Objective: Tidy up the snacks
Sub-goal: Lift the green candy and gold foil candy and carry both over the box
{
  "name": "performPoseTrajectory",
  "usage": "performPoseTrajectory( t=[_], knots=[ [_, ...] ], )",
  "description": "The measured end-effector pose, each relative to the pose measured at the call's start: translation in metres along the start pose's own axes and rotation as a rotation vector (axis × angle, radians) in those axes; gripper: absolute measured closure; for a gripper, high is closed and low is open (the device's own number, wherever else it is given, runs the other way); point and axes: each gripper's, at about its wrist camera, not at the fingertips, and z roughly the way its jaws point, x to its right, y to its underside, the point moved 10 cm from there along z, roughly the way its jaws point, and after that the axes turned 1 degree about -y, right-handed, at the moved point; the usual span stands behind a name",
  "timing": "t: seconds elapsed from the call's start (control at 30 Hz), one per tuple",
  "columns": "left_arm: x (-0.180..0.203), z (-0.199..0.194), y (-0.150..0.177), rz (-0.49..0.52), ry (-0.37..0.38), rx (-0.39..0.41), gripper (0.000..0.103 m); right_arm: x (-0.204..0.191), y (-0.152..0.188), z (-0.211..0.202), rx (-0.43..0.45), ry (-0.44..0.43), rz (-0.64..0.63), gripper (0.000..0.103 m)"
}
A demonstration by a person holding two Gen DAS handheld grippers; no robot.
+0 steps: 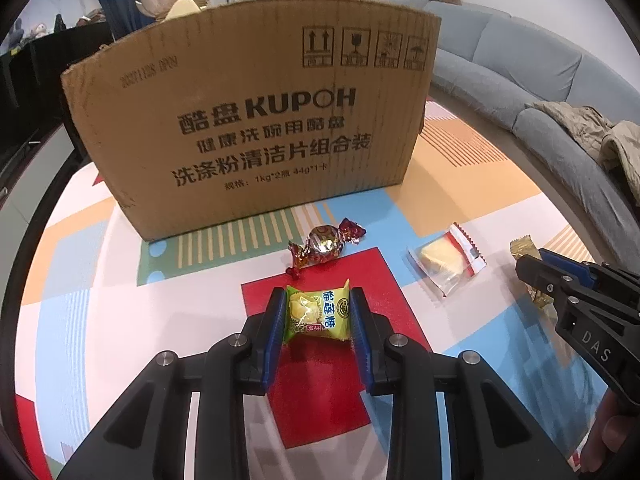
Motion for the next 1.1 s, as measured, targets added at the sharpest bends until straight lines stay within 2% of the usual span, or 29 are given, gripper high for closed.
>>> performPoseTrajectory(
  t=[1.1],
  knots=[
    [-0.03, -0.074, -0.017, -0.061, -0.044, 0.116, 0.071, -0.041, -0.029, -0.062, 0.113, -0.052, -0.063, 0.083]
  ],
)
